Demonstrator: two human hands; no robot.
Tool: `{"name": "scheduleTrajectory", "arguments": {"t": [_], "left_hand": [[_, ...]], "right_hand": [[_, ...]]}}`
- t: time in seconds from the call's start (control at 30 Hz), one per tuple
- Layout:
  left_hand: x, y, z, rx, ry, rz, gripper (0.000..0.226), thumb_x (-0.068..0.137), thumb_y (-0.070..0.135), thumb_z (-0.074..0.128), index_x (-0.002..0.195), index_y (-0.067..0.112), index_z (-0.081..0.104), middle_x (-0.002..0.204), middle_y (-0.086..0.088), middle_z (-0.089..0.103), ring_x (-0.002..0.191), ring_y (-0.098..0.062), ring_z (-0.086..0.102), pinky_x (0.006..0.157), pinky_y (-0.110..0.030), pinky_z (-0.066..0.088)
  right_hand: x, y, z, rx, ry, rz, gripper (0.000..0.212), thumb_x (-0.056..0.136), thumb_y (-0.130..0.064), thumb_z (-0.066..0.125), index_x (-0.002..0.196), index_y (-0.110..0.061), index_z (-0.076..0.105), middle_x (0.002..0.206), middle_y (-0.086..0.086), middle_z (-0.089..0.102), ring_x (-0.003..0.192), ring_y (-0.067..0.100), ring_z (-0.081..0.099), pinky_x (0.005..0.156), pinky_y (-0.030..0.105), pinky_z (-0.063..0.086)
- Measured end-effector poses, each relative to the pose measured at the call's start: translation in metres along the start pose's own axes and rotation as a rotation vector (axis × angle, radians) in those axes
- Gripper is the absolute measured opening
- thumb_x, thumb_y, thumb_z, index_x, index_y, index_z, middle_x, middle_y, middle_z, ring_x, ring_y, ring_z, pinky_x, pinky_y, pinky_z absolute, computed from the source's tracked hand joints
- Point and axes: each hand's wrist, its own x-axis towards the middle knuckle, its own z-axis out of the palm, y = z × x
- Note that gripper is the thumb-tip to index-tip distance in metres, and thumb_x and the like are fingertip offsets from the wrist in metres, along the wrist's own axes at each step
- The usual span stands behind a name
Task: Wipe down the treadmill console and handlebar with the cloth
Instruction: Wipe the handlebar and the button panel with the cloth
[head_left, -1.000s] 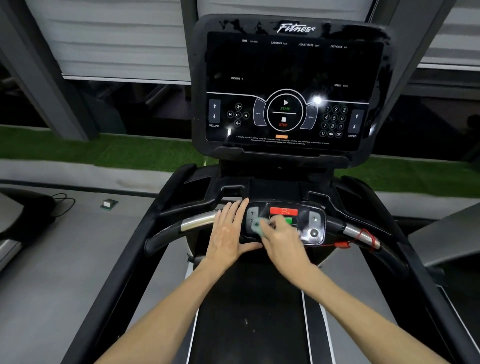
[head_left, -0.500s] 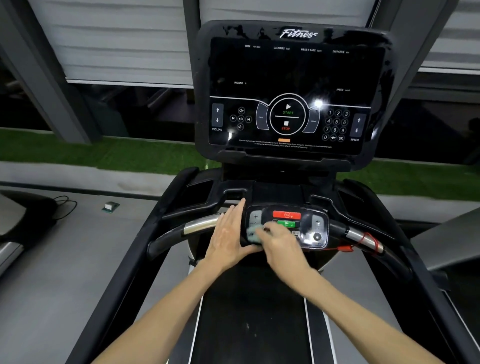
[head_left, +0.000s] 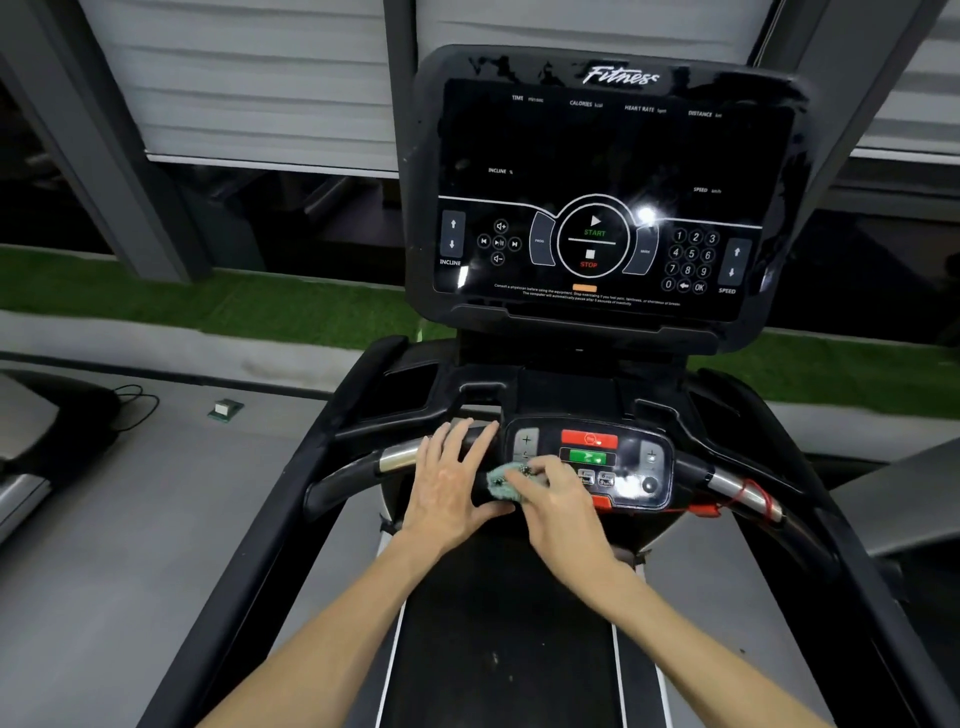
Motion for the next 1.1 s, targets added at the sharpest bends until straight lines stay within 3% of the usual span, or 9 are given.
{"name": "scheduleTrajectory", "arguments": {"t": [0.1, 0.27, 0.5, 0.67, 0.87, 1.0, 1.1], "left_hand": [[-0.001, -0.001, -0.001, -0.008, -0.003, -0.004, 0.103, 0.074, 0.06, 0.071, 0.154, 0.033, 0.012, 0.157, -0.003, 0.022, 0.147, -0.027, 0.01, 0.121, -0.042, 0.004], [-0.001, -0.002, -0.001, 0.021, -0.011, 0.002, 0.103, 0.075, 0.059, 0.071, 0.155, 0.027, 0.014, 0.157, -0.004, 0.021, 0.147, -0.026, 0.011, 0.121, -0.041, 0.004], [0.001, -0.003, 0.002, -0.051, 0.057, 0.007, 0.095, 0.072, 0.047, 0.077, 0.151, 0.029, 0.027, 0.148, -0.001, 0.036, 0.141, -0.025, 0.023, 0.119, -0.043, 0.014], [0.001, -0.003, 0.003, -0.03, 0.041, -0.007, 0.097, 0.07, 0.047, 0.08, 0.151, 0.023, 0.029, 0.151, -0.003, 0.033, 0.143, -0.025, 0.021, 0.12, -0.04, 0.01], [-0.001, -0.005, 0.006, -0.017, 0.038, 0.005, 0.1, 0.07, 0.05, 0.079, 0.152, 0.027, 0.025, 0.153, -0.003, 0.031, 0.145, -0.026, 0.018, 0.119, -0.04, 0.006], [-0.001, -0.005, 0.006, -0.029, 0.054, 0.014, 0.1, 0.071, 0.062, 0.07, 0.153, 0.031, 0.02, 0.152, -0.003, 0.031, 0.144, -0.027, 0.018, 0.12, -0.044, 0.009], [-0.002, -0.006, 0.008, -0.01, 0.055, 0.026, 0.096, 0.072, 0.075, 0.056, 0.15, 0.025, 0.029, 0.151, -0.006, 0.031, 0.144, -0.029, 0.02, 0.12, -0.05, 0.017]], "right_hand": [[0.015, 0.0, -0.004, 0.054, -0.018, 0.025, 0.035, 0.079, 0.004, 0.068, 0.111, -0.009, 0.07, 0.102, 0.012, 0.058, 0.091, 0.026, 0.058, 0.077, 0.04, 0.056], [0.057, 0.004, -0.007, 0.152, 0.155, 0.165, 0.032, 0.085, 0.002, 0.064, 0.115, -0.008, 0.069, 0.106, 0.01, 0.058, 0.092, 0.022, 0.06, 0.081, 0.037, 0.055], [0.005, -0.008, 0.003, 0.173, 0.012, 0.077, 0.034, 0.083, 0.001, 0.067, 0.114, -0.012, 0.07, 0.106, 0.003, 0.056, 0.095, 0.014, 0.057, 0.087, 0.026, 0.053], [0.053, -0.006, -0.011, 0.206, 0.133, 0.154, 0.029, 0.086, 0.0, 0.065, 0.114, -0.008, 0.069, 0.108, 0.003, 0.045, 0.088, 0.009, 0.053, 0.083, 0.02, 0.049], [0.03, -0.008, -0.001, 0.096, 0.057, 0.056, 0.035, 0.079, 0.007, 0.066, 0.111, -0.009, 0.07, 0.102, 0.01, 0.055, 0.09, 0.023, 0.057, 0.081, 0.037, 0.054], [0.012, -0.011, -0.002, 0.117, -0.03, 0.027, 0.037, 0.078, 0.008, 0.066, 0.112, -0.009, 0.07, 0.1, 0.01, 0.055, 0.09, 0.023, 0.057, 0.079, 0.038, 0.055], [0.044, -0.006, -0.006, 0.119, 0.052, 0.086, 0.034, 0.082, 0.005, 0.064, 0.113, -0.008, 0.07, 0.101, 0.01, 0.052, 0.089, 0.023, 0.055, 0.077, 0.037, 0.054]]}}
